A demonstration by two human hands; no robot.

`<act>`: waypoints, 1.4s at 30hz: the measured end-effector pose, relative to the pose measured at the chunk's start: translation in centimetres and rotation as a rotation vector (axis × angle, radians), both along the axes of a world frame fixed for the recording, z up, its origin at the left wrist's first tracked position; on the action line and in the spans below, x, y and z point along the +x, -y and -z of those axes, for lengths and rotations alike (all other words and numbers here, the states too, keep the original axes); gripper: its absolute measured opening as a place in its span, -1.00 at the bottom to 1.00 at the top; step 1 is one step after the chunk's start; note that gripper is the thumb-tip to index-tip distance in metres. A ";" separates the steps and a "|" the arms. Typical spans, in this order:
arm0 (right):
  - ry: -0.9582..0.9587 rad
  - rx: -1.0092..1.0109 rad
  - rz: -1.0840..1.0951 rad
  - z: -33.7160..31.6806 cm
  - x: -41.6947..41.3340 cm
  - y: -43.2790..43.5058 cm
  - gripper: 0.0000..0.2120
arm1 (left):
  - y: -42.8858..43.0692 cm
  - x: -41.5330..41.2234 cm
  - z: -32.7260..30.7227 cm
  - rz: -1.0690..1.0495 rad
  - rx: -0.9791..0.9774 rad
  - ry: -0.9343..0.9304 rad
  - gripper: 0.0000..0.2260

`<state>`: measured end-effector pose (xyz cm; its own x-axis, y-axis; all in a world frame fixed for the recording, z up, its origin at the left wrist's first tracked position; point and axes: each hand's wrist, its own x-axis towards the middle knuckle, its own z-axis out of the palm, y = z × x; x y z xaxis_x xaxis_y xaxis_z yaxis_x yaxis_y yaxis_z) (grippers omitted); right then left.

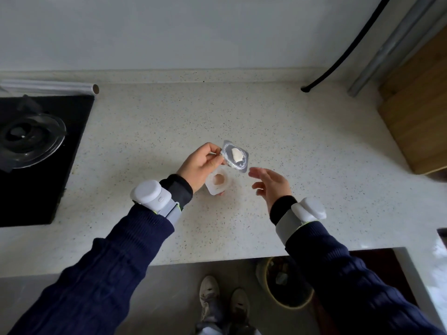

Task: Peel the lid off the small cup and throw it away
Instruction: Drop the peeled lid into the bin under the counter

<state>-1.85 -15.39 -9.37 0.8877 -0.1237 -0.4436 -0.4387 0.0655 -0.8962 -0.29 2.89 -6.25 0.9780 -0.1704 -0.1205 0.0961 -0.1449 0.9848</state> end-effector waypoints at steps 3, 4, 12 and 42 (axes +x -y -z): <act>0.006 0.181 0.108 -1.1 -0.1 2.7 -0.71 | 3.2 -0.6 -0.6 0.118 0.005 -0.023 -0.81; -0.003 0.215 0.118 -1.3 -0.1 3.1 -0.71 | 3.8 -0.9 -0.5 0.135 -0.009 -0.030 -0.82; -0.026 0.200 0.300 -1.2 -4.7 11.2 -0.85 | 11.6 -2.8 0.9 0.384 0.013 -0.090 -0.88; -0.526 -0.242 0.512 21.2 -22.4 25.8 -0.67 | 28.3 -15.4 23.6 0.528 0.465 -0.597 -0.72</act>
